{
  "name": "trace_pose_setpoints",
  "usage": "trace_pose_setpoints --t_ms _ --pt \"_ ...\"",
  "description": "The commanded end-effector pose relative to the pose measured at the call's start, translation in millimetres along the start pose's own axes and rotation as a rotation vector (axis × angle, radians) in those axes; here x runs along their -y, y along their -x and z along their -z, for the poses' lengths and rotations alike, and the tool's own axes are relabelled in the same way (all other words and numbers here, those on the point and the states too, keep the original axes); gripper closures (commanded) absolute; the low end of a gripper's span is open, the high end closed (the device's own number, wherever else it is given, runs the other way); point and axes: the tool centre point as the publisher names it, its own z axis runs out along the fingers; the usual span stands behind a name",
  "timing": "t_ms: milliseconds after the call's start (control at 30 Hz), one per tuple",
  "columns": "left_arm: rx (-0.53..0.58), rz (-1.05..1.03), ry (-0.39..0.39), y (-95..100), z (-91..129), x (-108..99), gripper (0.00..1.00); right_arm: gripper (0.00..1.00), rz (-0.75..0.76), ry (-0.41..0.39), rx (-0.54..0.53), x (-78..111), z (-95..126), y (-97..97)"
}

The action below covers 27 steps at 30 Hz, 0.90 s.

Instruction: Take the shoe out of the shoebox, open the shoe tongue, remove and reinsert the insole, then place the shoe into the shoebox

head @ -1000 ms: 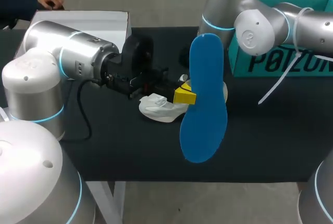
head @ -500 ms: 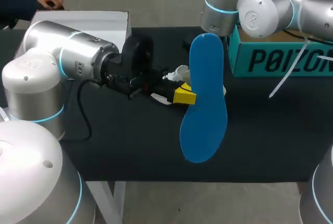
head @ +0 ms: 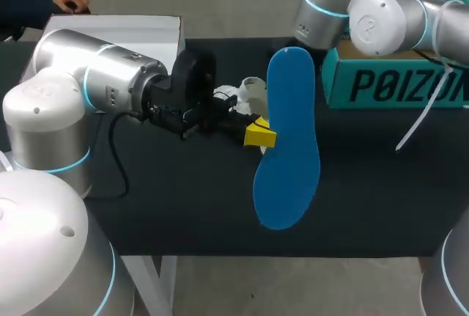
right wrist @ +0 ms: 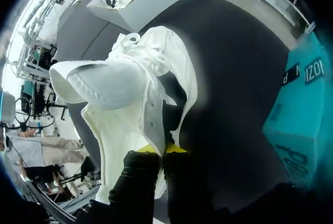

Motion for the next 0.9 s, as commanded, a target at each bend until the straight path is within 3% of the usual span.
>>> trace_pose_setpoints --t_ms 33,600,900 --pt "0.001 0.0 -0.001 0.5 -1 0 1.0 1.0 -0.196 0.148 -0.04 9.7 -2 0.3" --pt "0.001 0.0 -0.001 0.5 -1 0 1.0 1.0 -0.198 0.134 -0.004 14.8 -22 -3.7" --pt "0.001 0.0 -0.001 0.5 -1 0 1.0 1.0 -0.258 0.187 -0.025 18.2 -28 -6.5"
